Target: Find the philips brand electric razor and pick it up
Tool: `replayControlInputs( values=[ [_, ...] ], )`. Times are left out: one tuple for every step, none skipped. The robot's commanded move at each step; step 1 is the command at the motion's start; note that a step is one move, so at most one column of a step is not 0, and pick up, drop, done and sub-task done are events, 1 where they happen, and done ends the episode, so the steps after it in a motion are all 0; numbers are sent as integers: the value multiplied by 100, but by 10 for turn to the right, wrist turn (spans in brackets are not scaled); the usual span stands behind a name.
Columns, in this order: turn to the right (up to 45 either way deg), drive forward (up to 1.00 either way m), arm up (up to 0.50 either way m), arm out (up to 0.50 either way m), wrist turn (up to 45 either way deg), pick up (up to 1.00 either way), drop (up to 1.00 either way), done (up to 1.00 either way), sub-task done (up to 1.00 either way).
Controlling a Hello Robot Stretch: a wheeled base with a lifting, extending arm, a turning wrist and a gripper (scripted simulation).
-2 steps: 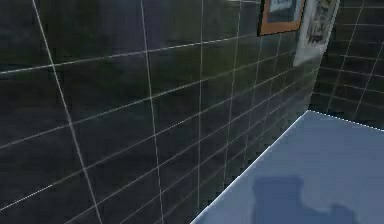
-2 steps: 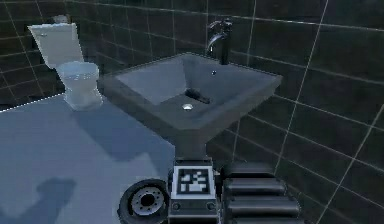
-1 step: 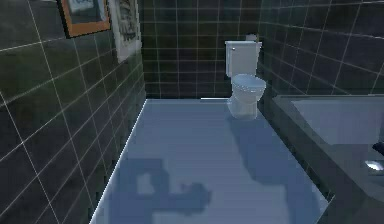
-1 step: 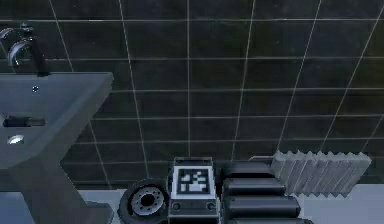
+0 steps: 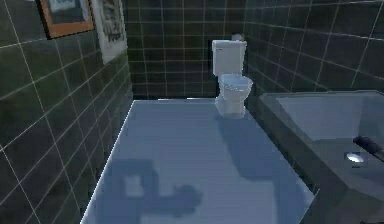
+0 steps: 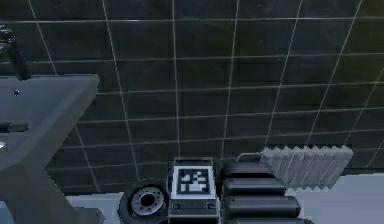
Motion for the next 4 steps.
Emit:
replayControlInputs(
  values=[
    [0,100,0,0,0,0,0,0,0],
    [90,0,0,0,0,0,0,0,0],
    [0,15,0,0,0,0,0,0,0],
    [270,0,0,0,0,0,0,0,0]
  ],
)
